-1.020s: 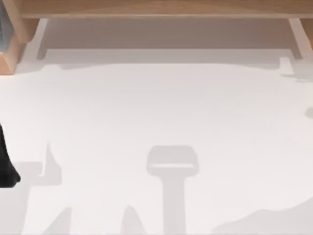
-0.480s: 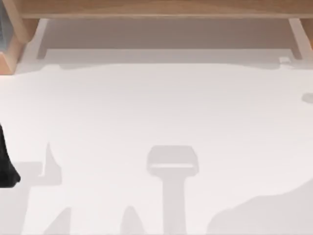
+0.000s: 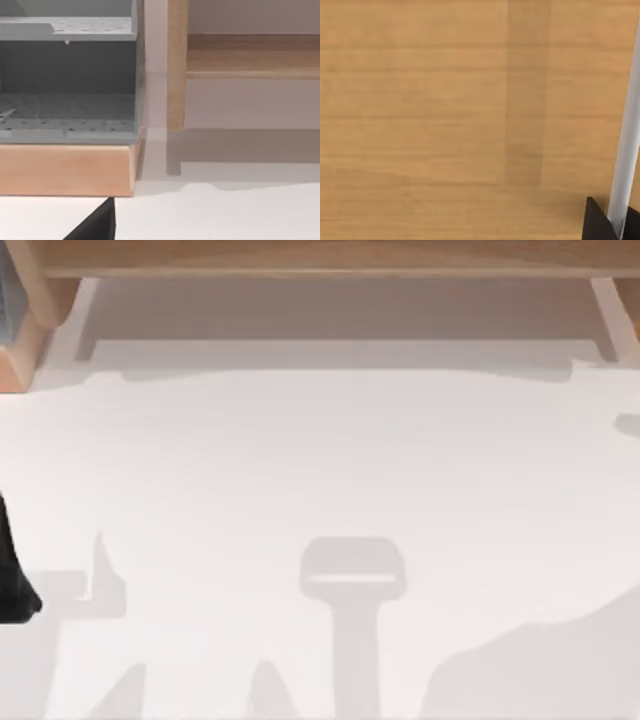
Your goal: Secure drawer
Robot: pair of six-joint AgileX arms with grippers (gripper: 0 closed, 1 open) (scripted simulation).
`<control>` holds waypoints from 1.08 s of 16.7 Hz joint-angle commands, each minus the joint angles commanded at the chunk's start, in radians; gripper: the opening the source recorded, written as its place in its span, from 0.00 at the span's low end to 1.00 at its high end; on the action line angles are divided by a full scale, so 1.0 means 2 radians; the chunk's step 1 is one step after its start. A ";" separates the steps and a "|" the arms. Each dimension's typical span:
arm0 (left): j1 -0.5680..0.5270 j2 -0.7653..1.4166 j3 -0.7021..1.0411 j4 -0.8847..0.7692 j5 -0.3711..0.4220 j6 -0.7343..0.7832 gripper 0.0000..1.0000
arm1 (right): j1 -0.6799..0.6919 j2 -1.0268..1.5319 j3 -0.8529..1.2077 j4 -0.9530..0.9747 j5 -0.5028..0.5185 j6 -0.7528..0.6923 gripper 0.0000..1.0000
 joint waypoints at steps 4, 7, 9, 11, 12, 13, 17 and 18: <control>0.000 0.000 0.000 0.000 0.000 0.000 1.00 | 0.000 0.000 0.000 0.000 0.000 0.000 0.30; 0.000 0.000 0.000 0.000 0.000 0.000 1.00 | 0.000 0.000 0.000 0.000 0.000 0.000 0.53; 0.000 0.000 0.000 0.000 0.000 0.000 1.00 | 0.000 0.000 0.000 0.000 0.000 0.000 0.68; 0.000 0.000 0.000 0.000 0.000 0.000 1.00 | 0.000 0.000 0.000 0.000 0.000 0.000 0.83; 0.000 0.000 0.000 0.000 0.000 0.000 1.00 | 0.000 0.000 0.000 0.000 0.000 0.000 0.90; 0.000 0.000 0.000 0.000 0.000 0.000 1.00 | 0.000 0.000 0.000 0.000 0.000 0.000 0.98; 0.000 0.000 0.000 0.000 0.000 0.000 1.00 | 0.000 0.000 0.000 0.000 0.000 0.000 1.00; 0.000 0.000 0.000 0.000 0.000 0.000 1.00 | 0.000 0.000 0.000 0.000 0.000 0.000 1.00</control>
